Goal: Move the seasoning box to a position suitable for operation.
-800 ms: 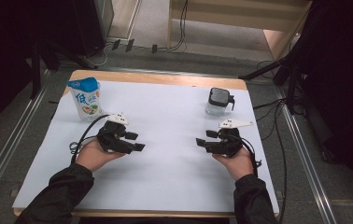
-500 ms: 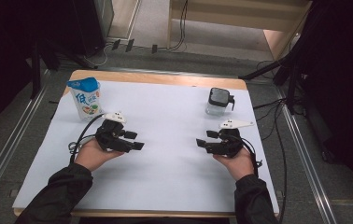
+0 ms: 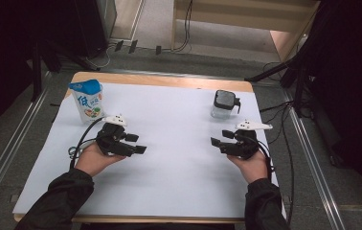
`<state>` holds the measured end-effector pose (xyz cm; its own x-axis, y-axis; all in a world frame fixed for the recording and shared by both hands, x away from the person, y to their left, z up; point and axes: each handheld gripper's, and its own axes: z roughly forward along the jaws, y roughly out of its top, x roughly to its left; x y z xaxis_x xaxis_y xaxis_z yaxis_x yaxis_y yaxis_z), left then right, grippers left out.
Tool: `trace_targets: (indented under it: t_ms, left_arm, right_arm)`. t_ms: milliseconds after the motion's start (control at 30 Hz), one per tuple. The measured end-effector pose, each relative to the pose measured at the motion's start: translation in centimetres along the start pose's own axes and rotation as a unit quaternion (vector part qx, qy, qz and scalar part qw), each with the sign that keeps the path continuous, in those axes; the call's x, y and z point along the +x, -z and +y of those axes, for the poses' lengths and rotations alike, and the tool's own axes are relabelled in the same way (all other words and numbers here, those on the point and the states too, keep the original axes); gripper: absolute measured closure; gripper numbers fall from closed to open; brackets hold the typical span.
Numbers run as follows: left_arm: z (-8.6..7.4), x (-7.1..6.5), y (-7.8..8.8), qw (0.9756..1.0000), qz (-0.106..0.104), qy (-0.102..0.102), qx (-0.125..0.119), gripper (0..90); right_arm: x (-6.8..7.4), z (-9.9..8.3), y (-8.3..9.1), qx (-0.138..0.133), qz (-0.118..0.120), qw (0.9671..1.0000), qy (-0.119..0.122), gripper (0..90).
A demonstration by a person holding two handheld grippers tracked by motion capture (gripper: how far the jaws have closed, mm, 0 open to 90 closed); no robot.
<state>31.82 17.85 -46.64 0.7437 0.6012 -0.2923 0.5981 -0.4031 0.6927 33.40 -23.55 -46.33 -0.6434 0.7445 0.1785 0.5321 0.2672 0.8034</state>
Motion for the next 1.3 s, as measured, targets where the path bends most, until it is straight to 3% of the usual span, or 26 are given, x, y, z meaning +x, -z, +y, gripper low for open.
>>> trace_targets:
  t_ms: [267,400,467,633,700,800,1100,1233,1300]
  left_arm:
    - [-0.1,0.0,0.2,1.0000,0.000,0.005,-0.005,37.0]
    - [-0.1,0.1,0.6,0.9988,-0.030,0.033,-0.021,32.9]
    - [-0.1,0.0,0.8,0.9983,-0.034,0.038,-0.027,32.3]
    - [-0.6,-0.1,1.1,0.9996,-0.011,0.025,-0.013,32.2]
    - [-0.8,-0.1,1.2,0.9996,-0.006,0.025,-0.013,32.2]
    - [-0.9,-0.2,1.5,0.9995,-0.003,0.024,-0.018,32.2]
    - [-1.0,0.0,1.9,0.9995,-0.004,0.022,-0.024,32.2]
    - [-0.8,0.1,1.4,0.9999,0.013,0.006,-0.004,32.7]
    - [-0.7,0.1,1.1,1.0000,0.006,0.004,0.001,33.4]
  right_arm:
    - [-0.6,0.2,0.3,-0.009,-0.028,0.9995,-0.008,36.7]
    - [-0.8,0.2,0.0,-0.005,-0.030,0.9994,-0.018,34.4]
    - [-0.9,0.3,-0.3,-0.007,-0.029,0.9993,-0.022,33.4]
    - [-0.9,0.7,-0.8,-0.014,-0.026,0.9992,-0.027,29.5]
    - [-0.8,0.8,-1.1,-0.015,-0.040,0.9987,-0.028,23.5]
    - [-0.6,1.1,-1.5,-0.012,-0.055,0.9979,-0.034,18.8]
    - [-0.9,1.2,-1.8,-0.031,-0.057,0.9963,-0.056,14.6]
    - [-1.2,1.3,-2.2,-0.031,-0.104,0.9922,-0.061,4.7]
    - [-1.4,1.4,-2.5,-0.031,-0.104,0.9913,-0.074,4.6]
